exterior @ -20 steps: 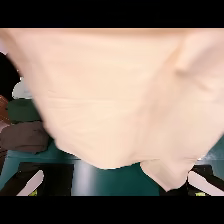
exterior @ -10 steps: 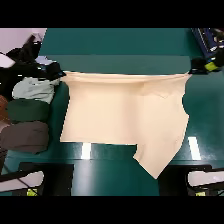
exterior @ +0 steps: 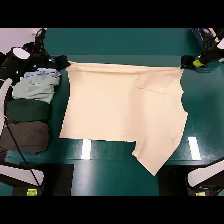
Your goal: Fold the shirts.
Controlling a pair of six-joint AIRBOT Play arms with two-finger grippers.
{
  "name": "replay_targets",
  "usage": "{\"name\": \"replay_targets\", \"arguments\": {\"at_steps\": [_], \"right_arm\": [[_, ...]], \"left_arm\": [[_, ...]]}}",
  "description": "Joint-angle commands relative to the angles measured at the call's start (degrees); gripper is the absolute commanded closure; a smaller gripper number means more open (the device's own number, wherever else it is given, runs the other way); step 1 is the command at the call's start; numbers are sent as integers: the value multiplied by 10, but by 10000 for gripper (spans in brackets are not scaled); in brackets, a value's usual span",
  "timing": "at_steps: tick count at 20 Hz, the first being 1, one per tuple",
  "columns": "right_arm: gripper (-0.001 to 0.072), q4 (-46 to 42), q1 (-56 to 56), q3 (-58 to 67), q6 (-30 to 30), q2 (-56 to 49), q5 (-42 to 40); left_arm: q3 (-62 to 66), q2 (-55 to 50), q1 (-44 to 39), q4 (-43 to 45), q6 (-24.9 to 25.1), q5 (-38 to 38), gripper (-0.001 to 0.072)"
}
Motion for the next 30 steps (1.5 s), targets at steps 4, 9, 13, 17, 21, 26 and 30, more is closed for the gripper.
{"name": "replay_targets", "arguments": {"at_steps": [4,9,13,17,21,26,30], "right_arm": [[699,-14,22,-221,-2,88,-33],[690,-5,32,-334,32,142,-83],[259,63,5,-340,34,158,-31],[260,64,-32,-375,22,249,38],[260,64,-49,-447,7,349,55],[260,64,-49,-491,2,413,93],[261,64,-49,-495,-1,438,96]], "left_arm": [[-52,-9,0,97,15,-116,681],[-88,-9,0,119,-30,-116,596],[-81,2,24,119,-74,-182,110],[-159,97,69,120,-71,-230,231],[-344,221,71,119,-71,-241,208],[-475,294,71,151,-75,-248,209],[-509,300,71,167,-80,-244,208]]}}
